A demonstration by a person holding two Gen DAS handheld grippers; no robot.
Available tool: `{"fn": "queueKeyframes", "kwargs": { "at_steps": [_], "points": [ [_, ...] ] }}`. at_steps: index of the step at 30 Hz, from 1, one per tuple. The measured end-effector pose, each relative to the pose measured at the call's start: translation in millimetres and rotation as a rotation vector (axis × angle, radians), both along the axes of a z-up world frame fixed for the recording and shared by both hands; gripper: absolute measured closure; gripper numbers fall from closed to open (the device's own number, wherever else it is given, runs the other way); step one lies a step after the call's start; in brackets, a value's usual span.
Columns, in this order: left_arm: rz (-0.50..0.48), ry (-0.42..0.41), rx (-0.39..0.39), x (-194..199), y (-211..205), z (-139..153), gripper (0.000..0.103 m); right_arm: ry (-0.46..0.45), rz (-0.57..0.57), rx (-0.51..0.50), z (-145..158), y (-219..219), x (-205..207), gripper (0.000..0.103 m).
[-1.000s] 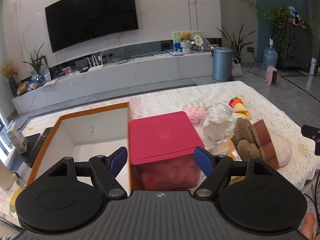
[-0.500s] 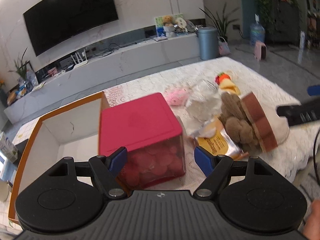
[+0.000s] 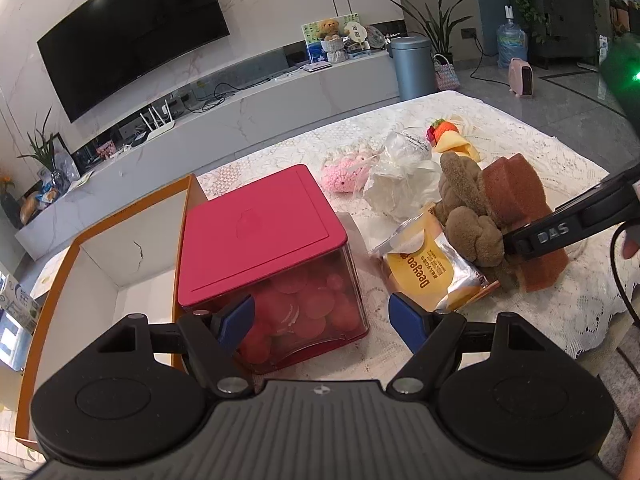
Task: Organize soft objects
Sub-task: 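Reach the right tool to the brown bear sponge and grasp it, then grasp the yellow Deeyeo snack bag with the left tool while the right tool holds the sponge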
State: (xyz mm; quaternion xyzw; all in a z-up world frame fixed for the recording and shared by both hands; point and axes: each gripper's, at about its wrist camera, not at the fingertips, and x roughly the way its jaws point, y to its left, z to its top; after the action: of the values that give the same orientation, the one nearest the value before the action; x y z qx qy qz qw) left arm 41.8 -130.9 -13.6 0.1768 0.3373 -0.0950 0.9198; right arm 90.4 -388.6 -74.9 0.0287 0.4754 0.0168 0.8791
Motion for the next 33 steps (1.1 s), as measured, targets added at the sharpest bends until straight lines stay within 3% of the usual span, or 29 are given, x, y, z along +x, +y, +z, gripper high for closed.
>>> {"fn": "queueKeyframes", "kwargs": {
  "at_steps": [6, 10, 11, 12, 14, 17, 22, 25, 28, 33],
  "points": [
    [-0.007, 0.014, -0.008, 0, -5, -5, 0.013, -0.010, -0.068, 0.159, -2, -26, -8, 0.035],
    [-0.022, 0.022, 0.011, 0, -10, -10, 0.013, -0.016, -0.078, 0.197, -4, -32, -9, 0.035],
    [-0.025, 0.026, 0.014, 0, -12, -11, 0.013, -0.020, -0.078, 0.200, -3, -32, -10, 0.038],
    [-0.027, 0.031, 0.017, 0, -13, -13, 0.013, -0.034, -0.072, 0.205, 0, -32, -12, 0.053],
    [-0.043, 0.037, 0.015, -2, -16, -16, 0.013, -0.046, -0.019, 0.217, 6, -30, -16, 0.070],
    [-0.075, 0.040, 0.022, -3, -23, -20, 0.013, -0.064, -0.012, 0.180, 10, -28, -20, 0.075],
    [-0.218, 0.058, 0.135, -9, -41, -37, 0.013, -0.093, -0.027, 0.148, 17, -32, -32, 0.080],
    [-0.259, 0.054, 0.178, -9, -55, -49, 0.013, -0.121, -0.059, 0.102, 21, -37, -37, 0.081],
    [-0.278, 0.032, 0.214, -6, -69, -59, 0.013, -0.129, -0.074, 0.129, 19, -46, -34, 0.080],
    [-0.304, -0.001, 0.302, 2, -90, -74, 0.013, -0.143, -0.074, 0.096, 16, -45, -28, 0.069]
  ]
}}
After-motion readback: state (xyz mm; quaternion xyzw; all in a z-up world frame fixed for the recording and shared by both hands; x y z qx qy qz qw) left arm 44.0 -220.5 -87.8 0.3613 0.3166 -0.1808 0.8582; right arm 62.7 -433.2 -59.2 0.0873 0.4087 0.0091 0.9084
